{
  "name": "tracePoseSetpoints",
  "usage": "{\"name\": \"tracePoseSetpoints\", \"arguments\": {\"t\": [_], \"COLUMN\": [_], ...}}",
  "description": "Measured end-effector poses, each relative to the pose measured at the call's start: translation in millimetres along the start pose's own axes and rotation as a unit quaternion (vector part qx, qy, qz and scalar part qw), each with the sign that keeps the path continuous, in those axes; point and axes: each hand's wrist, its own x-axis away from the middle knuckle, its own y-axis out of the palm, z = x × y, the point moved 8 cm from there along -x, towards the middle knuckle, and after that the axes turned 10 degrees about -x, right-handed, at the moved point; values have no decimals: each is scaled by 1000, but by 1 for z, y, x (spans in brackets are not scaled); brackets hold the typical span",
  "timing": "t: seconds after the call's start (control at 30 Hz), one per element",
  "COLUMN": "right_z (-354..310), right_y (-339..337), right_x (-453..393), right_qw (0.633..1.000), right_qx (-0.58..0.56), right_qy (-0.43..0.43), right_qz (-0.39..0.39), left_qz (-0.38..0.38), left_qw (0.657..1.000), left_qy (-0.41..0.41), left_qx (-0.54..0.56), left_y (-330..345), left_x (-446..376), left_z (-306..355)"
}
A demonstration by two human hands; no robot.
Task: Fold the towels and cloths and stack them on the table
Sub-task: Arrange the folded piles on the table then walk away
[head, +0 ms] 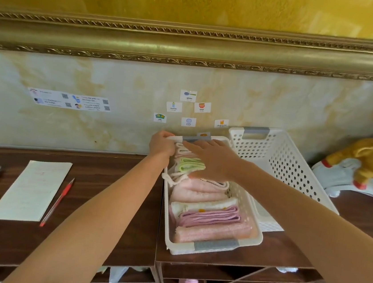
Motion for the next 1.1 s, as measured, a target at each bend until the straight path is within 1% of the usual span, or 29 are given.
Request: {"name": "tracePoseSetpoints", "arguments": {"t": [0.03,0.17,0.27,0.33,0.37,0.4,0.43,0.47,0.5,0.53,0.57,0.6,0.63,0.67,0.7,0.73,0.77,0.8,0.87,1.0,1.03,1.1], "right_z": [-2,7,12,13,13,14,17,24,31,36,41,41,38,30,22,16,11,7,0,-11,-12,-7], "right_y": [3,32,41,38,34,26,14,0,-17,-32,-43,-48,-48,-43,-33,-21,-10,-3,5,2,1,10], "right_x": [5,13,0,-8,-9,-6,1,10,22,38,52,61,67,68,68,66,66,63,62,68,72,73], "right_qw": [1000,998,998,997,994,986,968,944,927,922,920,923,933,948,965,979,989,994,997,997,997,998], "right_qx": [-6,-32,-24,-44,-78,-151,-246,-326,-362,-353,-330,-310,-296,-276,-246,-199,-148,-106,-72,-34,-25,-1], "right_qy": [1,23,21,16,15,21,35,49,55,56,53,45,35,24,21,24,27,25,27,1,2,37], "right_qz": [1,-50,-52,-62,-69,-67,-44,7,77,150,203,221,203,154,90,32,-5,-18,-6,70,79,55], "left_qz": [-2,-3,-15,-26,-31,-30,-17,7,25,18,-19,-75,-132,-173,-197,-208,-208,-202,-190,-181,-182,-191], "left_qw": [1000,1000,1000,1000,1000,999,997,989,975,954,931,903,869,834,802,781,768,763,766,767,768,774], "left_qy": [0,2,5,0,3,20,55,116,192,271,338,389,426,448,459,458,453,450,451,453,449,438], "left_qx": [-2,-7,-5,3,-3,-22,-54,-86,-109,-124,-139,-166,-213,-272,-326,-370,-402,-418,-418,-417,-418,-416], "left_y": [0,4,5,5,5,3,-1,-7,-13,-17,-16,-12,-4,5,13,20,25,28,32,37,38,40], "left_x": [0,-2,-7,-13,-14,-13,-8,1,14,29,44,56,65,71,73,74,74,73,72,75,76,75], "left_z": [1,3,-2,-5,-3,0,5,14,25,35,43,46,47,46,44,42,40,40,40,46,47,46]}}
